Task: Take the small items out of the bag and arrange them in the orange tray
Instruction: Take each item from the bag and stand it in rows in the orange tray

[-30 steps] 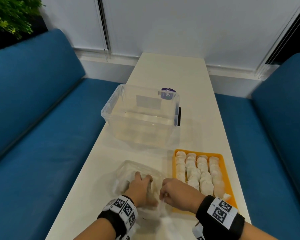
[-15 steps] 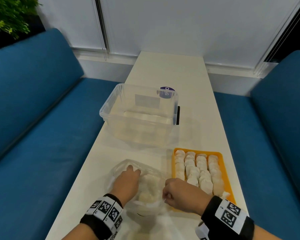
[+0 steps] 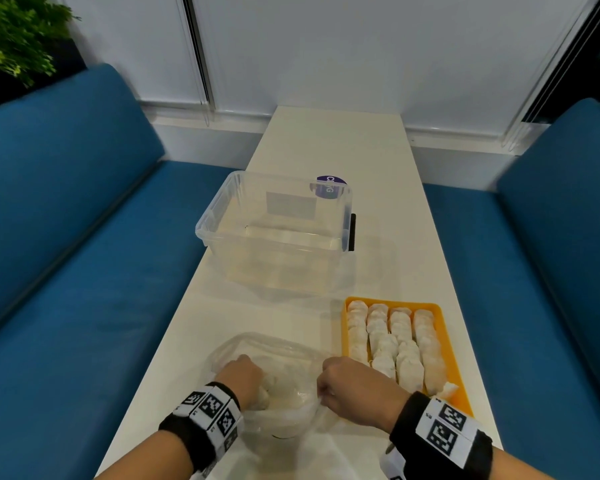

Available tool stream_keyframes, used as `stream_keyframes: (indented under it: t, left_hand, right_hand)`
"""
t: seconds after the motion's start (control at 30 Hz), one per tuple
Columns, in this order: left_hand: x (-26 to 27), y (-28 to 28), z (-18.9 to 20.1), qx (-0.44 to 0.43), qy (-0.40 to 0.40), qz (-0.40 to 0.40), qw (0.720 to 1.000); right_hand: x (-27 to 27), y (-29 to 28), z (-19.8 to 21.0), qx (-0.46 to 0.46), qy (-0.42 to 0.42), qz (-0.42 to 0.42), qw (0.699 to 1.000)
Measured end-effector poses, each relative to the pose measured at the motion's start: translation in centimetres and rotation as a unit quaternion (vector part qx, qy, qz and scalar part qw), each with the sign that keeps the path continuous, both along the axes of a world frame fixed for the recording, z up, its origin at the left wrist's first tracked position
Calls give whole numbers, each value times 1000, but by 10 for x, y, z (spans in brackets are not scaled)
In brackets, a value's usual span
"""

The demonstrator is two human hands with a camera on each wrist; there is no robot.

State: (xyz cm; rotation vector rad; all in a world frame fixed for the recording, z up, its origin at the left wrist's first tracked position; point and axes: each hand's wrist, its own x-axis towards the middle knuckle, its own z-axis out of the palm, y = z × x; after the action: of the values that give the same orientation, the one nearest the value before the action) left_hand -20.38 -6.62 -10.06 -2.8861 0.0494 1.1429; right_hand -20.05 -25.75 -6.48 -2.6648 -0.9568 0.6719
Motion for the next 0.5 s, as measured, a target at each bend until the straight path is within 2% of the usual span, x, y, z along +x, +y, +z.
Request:
stream_keyframes:
  t: [0.13,0.2,0.27,0.37,0.5]
  left_hand:
    - [5,6,4,-139,1,39,990]
    - [8,8,4,-241,-7,80,967]
    - [10,9,7,-354,-8,150,923]
    - [10,6,23,-466,16,231,854]
    - [11,10,34,-561,98,236,788]
  right_hand:
    - [2,0,-1,1,1,3,1000]
    - [2,0,-1,3,5,3,1000]
    - [1,-1,0,7,9,2,1000]
    - [2,-3,3,12,7,1,1000]
    - [5,-5,4,20,9,-14,1000]
